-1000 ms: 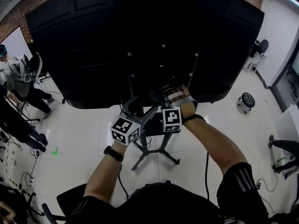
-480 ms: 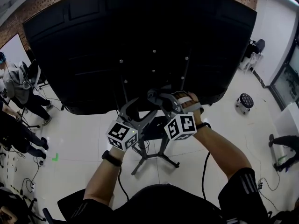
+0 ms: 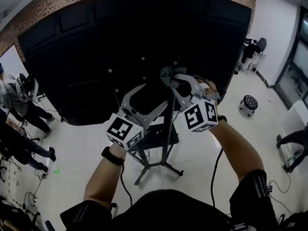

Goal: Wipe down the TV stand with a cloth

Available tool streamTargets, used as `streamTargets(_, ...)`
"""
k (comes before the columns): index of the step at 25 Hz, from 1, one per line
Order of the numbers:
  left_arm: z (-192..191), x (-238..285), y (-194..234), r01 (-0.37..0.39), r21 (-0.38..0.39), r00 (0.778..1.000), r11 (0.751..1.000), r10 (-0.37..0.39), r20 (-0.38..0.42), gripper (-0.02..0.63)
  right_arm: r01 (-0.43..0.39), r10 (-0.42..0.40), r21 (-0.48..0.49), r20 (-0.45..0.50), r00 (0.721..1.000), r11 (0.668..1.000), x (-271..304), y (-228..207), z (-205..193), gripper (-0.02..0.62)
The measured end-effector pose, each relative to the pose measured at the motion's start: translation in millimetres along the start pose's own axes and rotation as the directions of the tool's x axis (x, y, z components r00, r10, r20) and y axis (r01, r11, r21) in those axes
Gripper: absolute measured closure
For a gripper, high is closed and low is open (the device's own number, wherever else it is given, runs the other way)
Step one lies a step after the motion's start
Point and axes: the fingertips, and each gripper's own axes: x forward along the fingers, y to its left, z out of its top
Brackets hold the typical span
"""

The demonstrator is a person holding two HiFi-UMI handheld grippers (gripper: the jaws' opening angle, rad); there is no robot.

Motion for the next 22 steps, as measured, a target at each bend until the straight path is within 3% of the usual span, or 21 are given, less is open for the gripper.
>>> streamTargets(6, 13.8, 28.6, -1.7, 0.009, 0.04, 1.0, 0.999, -0.009, 0.012, 0.282, 0.05, -0.048, 0.073, -0.025, 0.999, 0.996, 0.3, -45.5, -35.2, 0.571)
streamTargets(22, -5.0, 74.9, -14.6, -0.009, 0.049, 1.0, 0.999, 0.01, -0.025, 0.282, 0.072, -0.062, 0.162, -0.066, 0.996, 0.984, 14.4, -90.9, -108.0, 0.572)
